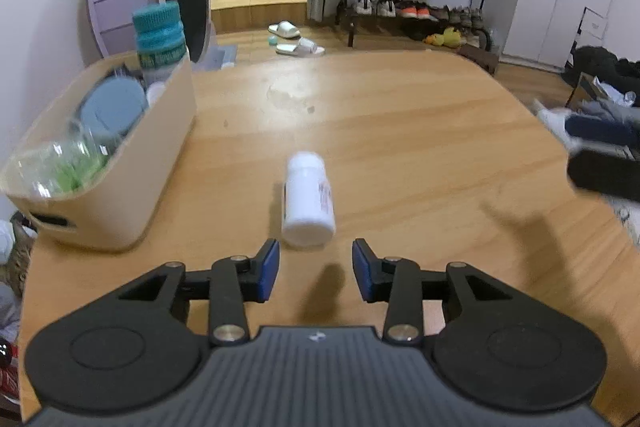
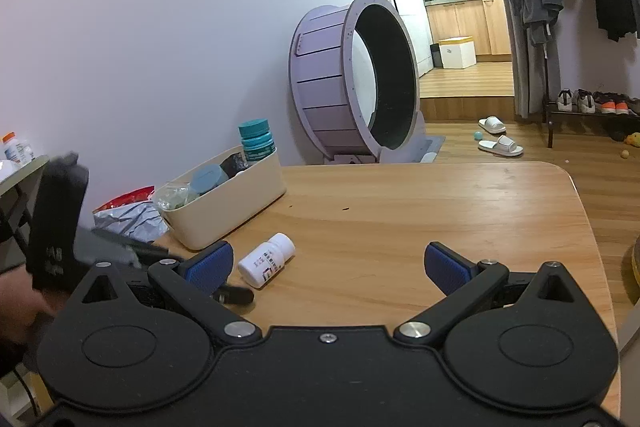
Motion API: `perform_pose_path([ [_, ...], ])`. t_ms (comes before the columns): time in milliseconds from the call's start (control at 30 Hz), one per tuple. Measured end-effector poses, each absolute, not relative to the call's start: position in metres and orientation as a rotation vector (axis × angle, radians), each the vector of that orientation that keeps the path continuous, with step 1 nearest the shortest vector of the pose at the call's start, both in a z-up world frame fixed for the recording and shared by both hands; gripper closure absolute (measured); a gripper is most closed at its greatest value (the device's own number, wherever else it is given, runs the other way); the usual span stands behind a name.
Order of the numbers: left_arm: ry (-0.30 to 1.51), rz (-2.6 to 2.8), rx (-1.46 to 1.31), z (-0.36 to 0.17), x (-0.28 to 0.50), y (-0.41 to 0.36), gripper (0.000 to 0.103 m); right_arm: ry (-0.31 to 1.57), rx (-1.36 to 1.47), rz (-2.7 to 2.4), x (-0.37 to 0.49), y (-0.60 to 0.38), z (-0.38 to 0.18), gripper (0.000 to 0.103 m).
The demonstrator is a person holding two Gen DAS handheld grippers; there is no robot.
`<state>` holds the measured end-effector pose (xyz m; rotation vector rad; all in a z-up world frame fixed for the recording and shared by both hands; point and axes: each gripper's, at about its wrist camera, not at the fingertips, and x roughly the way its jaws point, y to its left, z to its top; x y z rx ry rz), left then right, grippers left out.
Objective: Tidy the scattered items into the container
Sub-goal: 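Lift the white bottle, carry it into the basket and release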
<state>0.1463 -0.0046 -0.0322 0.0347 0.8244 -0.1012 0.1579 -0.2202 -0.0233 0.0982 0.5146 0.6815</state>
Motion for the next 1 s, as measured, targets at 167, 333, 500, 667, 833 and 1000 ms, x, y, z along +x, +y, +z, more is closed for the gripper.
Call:
perform_pose_path([
  [167,0.826,-0.122,0.04,-0.022,0.181,0.002,0.064,0.507,0.086,0.682,0.154,-0.221,-0.02,0.0],
  [333,0.872,-0.099,0.073,-0.032,0.208,0.005,0.064,0.511,0.086,0.674,0.156,-0.222,-0.02,0.0],
  [500,0.878,-0.123,0.066,-0.033,0.209,0.009,0.066,0.524,0.087,0.672,0.158,-0.223,-0.023,0.0],
  [667,0.869,-0.151,0.057,-0.031,0.203,0.012,0.076,0.531,0.087,0.668,0.159,-0.222,-0.025,0.0],
  [833,0.86,-0.179,0.048,-0.029,0.197,0.015,0.077,0.53,0.084,0.672,0.158,-0.219,-0.024,0.0],
  [1000,0.756,-0.169,-0.001,-0.006,0.174,0.03,0.077,0.522,0.077,0.684,0.155,-0.214,-0.02,0.0],
])
